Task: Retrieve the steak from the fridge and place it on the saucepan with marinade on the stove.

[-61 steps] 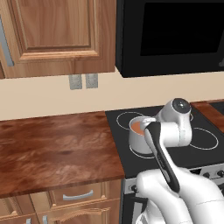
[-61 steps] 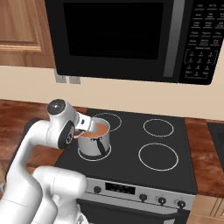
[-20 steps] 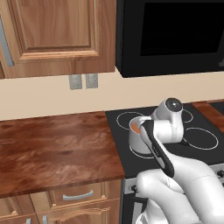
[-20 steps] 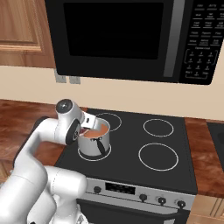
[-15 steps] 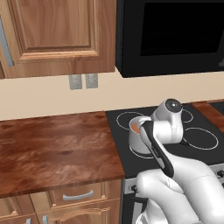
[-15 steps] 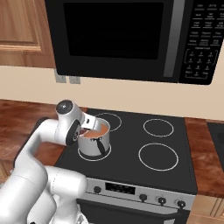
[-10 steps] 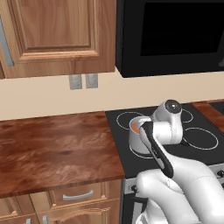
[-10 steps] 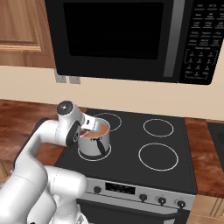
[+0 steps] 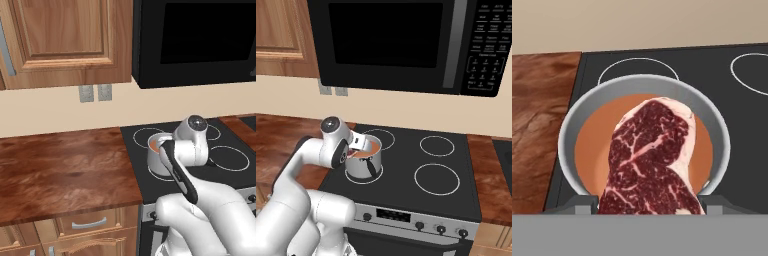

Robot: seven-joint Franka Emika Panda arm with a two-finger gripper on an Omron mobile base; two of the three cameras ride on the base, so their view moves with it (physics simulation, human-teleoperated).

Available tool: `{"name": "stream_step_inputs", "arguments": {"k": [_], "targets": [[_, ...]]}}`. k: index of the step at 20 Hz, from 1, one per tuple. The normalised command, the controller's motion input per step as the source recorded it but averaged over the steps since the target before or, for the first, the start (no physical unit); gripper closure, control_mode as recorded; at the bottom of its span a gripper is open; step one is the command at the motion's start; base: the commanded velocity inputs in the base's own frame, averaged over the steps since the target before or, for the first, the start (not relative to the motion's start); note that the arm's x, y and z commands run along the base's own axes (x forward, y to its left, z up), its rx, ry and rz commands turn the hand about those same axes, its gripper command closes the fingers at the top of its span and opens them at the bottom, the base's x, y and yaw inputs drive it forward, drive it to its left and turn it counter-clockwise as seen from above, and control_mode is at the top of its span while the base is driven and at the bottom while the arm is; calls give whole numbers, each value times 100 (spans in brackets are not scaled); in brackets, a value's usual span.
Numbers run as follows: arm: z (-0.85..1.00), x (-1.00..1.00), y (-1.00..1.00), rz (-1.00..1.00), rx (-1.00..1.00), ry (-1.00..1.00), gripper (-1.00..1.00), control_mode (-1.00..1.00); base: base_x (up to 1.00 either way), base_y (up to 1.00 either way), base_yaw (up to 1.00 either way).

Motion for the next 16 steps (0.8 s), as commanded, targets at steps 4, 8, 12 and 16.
{"name": "stream_step_inputs", "arguments": {"k": [4,8,12,16], "targets": [[0,13,0,0,0,0,100,-100,0,0,0],[0,16,0,0,0,0,100,-100,0,0,0],[0,20,0,0,0,0,100,-100,0,0,0],[0,15,-4,0,0,0,100,-100,0,0,0]]}}
